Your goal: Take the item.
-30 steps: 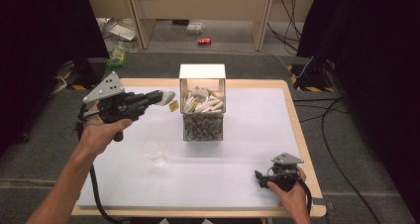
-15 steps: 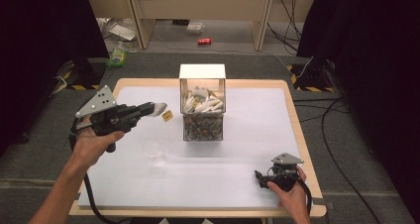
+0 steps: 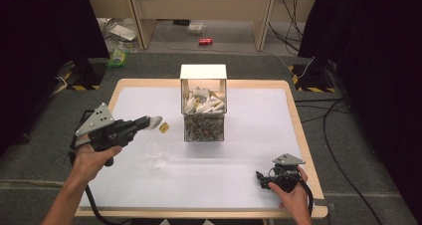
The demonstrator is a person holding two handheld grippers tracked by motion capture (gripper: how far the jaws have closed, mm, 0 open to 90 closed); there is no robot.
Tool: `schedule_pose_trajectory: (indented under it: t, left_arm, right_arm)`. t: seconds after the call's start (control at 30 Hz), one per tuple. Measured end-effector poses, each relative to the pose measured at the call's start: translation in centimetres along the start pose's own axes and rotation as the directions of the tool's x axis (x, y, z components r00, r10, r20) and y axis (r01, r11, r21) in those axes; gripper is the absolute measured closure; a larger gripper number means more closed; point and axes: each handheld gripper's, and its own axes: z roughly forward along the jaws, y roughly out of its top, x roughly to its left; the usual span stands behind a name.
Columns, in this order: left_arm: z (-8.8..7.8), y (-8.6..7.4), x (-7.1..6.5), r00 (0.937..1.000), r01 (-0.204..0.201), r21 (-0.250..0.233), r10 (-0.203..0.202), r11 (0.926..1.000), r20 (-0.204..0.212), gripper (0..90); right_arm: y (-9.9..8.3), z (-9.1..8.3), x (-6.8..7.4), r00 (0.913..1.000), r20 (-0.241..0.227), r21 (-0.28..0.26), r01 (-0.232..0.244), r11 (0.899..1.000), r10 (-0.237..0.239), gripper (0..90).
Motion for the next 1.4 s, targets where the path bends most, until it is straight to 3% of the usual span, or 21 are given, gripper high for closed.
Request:
schedule_pose_trajectory:
  t: [0.87, 1.4]
  left_arm:
    - [-0.5, -6.3, -0.3, 0.9964, 0.08, 0.051, -0.079, 0.9955, -0.032, 87.6]
    - [0.4, -8.6, 0.2, 0.9909, 0.118, 0.072, -0.113, 0.9904, -0.073, 87.2]
  right_arm:
    - [0.0, 0.0, 0.0, 1.0, 0.0, 0.001, 0.002, 1.0, -0.002, 6.3]
    - [0.0, 0.0, 0.0, 1.0, 0.0, 0.001, 0.002, 1.0, -0.002, 6.3]
